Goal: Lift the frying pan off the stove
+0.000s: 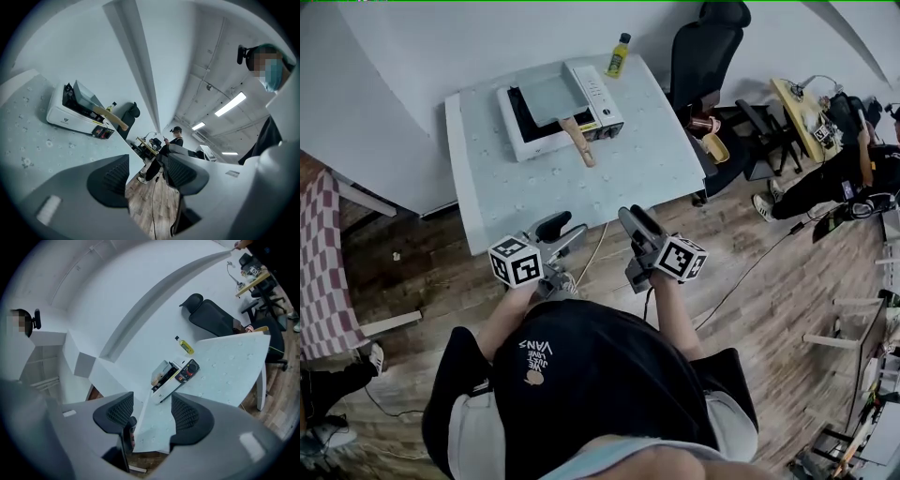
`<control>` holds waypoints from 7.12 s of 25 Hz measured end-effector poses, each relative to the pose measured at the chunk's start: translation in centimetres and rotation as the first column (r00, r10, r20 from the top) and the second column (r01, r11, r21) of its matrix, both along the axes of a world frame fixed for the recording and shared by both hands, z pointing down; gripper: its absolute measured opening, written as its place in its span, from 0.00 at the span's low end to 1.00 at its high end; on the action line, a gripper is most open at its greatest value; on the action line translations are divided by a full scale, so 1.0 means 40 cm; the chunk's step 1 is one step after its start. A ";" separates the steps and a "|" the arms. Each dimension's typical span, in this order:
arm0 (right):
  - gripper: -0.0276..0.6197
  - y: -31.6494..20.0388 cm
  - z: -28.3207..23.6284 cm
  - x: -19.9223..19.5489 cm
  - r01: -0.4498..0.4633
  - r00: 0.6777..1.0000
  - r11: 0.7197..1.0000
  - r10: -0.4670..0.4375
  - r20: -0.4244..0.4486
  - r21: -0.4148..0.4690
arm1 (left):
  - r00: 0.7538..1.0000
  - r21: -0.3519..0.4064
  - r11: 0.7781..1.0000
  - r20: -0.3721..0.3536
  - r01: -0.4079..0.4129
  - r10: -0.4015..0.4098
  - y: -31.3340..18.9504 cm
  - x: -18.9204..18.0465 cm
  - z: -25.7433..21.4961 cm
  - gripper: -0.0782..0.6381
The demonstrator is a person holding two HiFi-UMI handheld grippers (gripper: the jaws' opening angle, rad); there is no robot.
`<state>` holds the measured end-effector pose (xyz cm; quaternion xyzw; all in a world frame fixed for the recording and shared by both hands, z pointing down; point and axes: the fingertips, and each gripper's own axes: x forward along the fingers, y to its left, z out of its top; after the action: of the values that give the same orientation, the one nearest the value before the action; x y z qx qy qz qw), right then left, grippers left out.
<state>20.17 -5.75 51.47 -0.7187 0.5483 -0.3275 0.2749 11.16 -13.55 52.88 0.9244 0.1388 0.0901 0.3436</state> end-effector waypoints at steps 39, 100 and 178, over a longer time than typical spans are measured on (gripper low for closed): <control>0.42 -0.492 0.036 0.245 0.571 0.768 0.803 -0.596 0.234 0.170 | 0.953 -0.237 0.923 0.062 0.302 -0.296 -0.191 0.315 -0.003 0.50; 0.36 -0.582 0.090 0.118 0.811 0.491 0.576 -0.765 0.417 0.102 | 0.853 -0.515 0.704 0.113 0.489 -0.510 -0.130 0.326 0.001 0.28; 0.37 0.276 0.227 -0.353 0.821 0.470 0.565 -0.748 0.469 0.080 | 0.840 -0.516 0.684 0.147 0.516 -0.523 0.717 -0.126 0.112 0.28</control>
<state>6.04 5.29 60.56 -0.3069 0.7086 -0.6161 0.1554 6.14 15.14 57.36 0.7922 -0.1070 -0.0590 0.5979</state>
